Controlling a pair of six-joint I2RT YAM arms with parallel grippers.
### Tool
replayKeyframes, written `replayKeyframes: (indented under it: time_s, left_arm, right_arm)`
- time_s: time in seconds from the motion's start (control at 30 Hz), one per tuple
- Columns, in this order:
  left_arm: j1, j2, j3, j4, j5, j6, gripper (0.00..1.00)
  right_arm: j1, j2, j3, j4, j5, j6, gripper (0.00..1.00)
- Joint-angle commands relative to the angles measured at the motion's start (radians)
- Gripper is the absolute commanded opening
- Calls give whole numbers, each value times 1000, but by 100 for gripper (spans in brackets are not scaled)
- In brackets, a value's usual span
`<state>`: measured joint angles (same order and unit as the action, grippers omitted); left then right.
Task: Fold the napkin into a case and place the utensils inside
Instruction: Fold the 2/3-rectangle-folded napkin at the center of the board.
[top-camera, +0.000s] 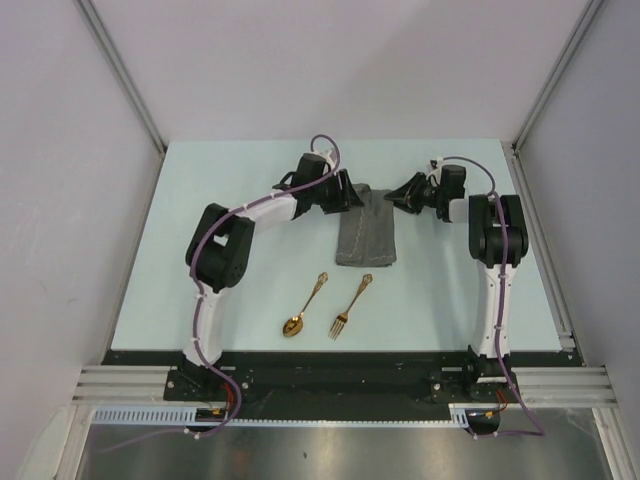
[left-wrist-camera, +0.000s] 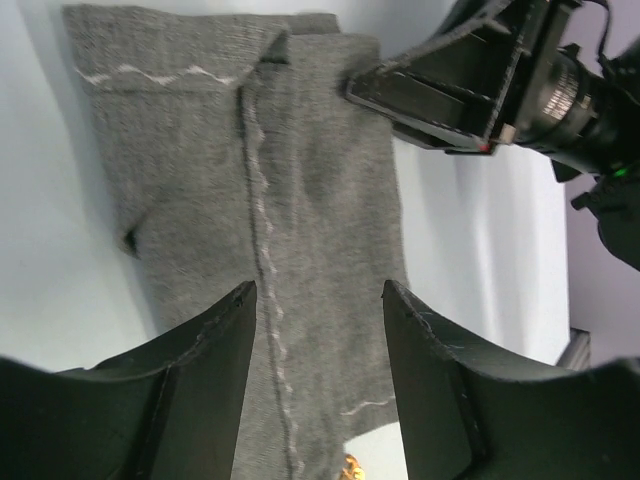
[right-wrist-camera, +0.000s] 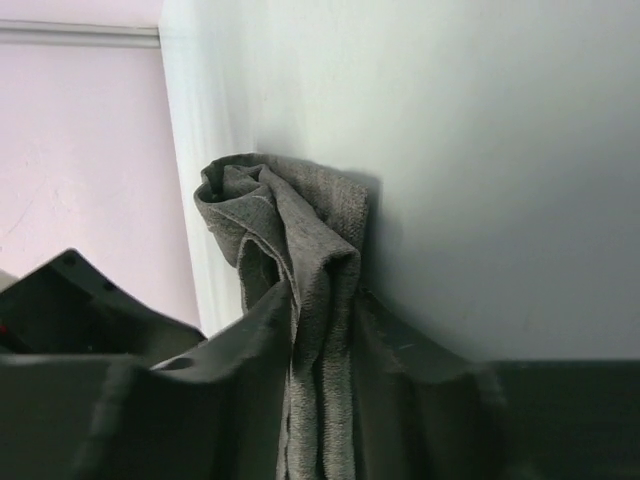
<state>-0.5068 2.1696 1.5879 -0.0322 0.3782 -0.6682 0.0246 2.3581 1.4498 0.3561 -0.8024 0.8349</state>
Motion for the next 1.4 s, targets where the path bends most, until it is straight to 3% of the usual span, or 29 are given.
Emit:
replayKeyframes:
  time_s: [0.0, 0.07, 0.23, 0.47, 0.77, 1.2, 1.3, 1.37]
  left_arm:
    - [43, 42, 61, -45, -7, 29, 59]
    - [44, 58, 73, -37, 11, 35, 59]
    - [45, 114, 139, -84, -1, 41, 57]
    - [44, 165, 139, -69, 16, -60, 46]
    - [42, 167, 119, -51, 13, -76, 42]
    - [40, 130, 95, -26, 36, -41, 40]
    - [36, 93, 92, -43, 16, 10, 43]
    - [25, 46, 84, -57, -22, 50, 55]
  right_arm:
    - [9, 53, -17, 59, 16, 6, 26]
    - [9, 35, -40, 109, 12, 12, 15]
    - [18, -36, -88, 135, 40, -9, 9]
    - [92, -137, -51, -90, 217, -208, 0]
    - [208, -244, 8, -339, 530, -385, 0]
    - [244, -283, 54, -442, 680, -500, 0]
    - [244, -281, 75, -474, 698, -504, 0]
    - [245, -264, 121, -511, 710, -493, 0]
